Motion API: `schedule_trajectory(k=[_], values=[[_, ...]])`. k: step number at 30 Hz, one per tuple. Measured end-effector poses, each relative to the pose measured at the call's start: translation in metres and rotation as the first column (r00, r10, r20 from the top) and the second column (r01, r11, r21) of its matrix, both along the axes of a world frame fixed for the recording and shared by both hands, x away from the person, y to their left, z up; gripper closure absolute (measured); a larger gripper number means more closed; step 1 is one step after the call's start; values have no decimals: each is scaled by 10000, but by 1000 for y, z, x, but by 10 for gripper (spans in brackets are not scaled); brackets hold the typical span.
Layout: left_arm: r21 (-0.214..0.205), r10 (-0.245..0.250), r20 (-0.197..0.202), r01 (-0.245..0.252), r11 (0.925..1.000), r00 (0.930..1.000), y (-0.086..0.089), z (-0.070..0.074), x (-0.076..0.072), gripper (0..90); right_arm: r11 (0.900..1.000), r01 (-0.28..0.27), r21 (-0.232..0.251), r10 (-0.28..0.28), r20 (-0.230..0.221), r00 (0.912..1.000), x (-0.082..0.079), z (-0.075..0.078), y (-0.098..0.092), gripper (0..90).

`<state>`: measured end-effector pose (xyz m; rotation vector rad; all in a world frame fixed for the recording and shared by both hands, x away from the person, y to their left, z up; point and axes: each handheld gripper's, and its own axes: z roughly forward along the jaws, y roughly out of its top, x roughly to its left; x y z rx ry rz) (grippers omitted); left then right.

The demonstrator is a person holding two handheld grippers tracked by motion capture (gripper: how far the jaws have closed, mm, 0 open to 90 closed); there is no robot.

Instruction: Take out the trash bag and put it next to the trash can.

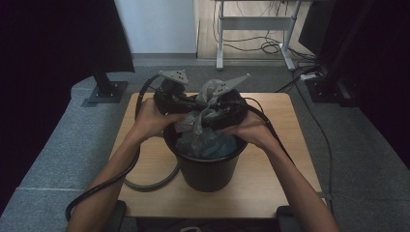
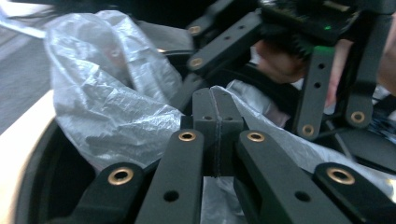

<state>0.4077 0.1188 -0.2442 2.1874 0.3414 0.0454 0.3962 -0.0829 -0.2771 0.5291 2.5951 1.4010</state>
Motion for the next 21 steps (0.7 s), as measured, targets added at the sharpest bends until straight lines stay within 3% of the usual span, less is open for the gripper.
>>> schedule_trajectory(k=[1,3,4,5,6,8,11,13,15,17,20,21], values=[[-67,-208,-71,208,9998,9998,-3,-1,0,900,9999,-115,-28,115,29,9999,-1,0,1,395],[49,-230,-39,230,9997,9997,-6,-2,-1,897,9990,-413,-197,415,80,9991,-3,-1,3,552],[-92,-386,-156,385,9992,9991,-6,-1,-1,869,9985,-430,-352,436,147,9989,-4,-1,3,611],[-313,-486,-235,478,9984,9985,-5,0,-1,799,9980,-377,-508,391,258,9989,-5,-2,3,671],[-379,-282,19,283,9989,9996,-4,1,-3,700,9979,-270,-585,289,326,9991,-5,-2,2,752],[-292,-202,225,209,9994,9995,0,5,-4,613,9985,-275,-471,288,260,9992,-3,-3,-3,807],[-109,-98,412,102,9999,9991,11,9,-6,464,9981,37,-618,-32,81,10000,-1,-2,-9,827],[-91,27,617,-22,10000,9981,21,10,-6,417,9973,192,-714,-193,-4,9998,1,-2,-16,831],[-224,-18,449,28,9997,9990,30,9,-5,375,9965,342,-756,-343,2,9994,2,0,-22,834],[-215,-173,200,177,9996,9996,36,6,-3,276,9962,466,-730,-468,-9,9989,3,3,-28,836],[-22,-295,179,295,9996,9994,36,-3,-2,144,9960,469,-758,-470,16,9989,3,7,-31,836],[37,-287,188,286,9996,9994,33,-6,-2,139,9961,459,-750,-459,30,9989,3,8,-31,837]])
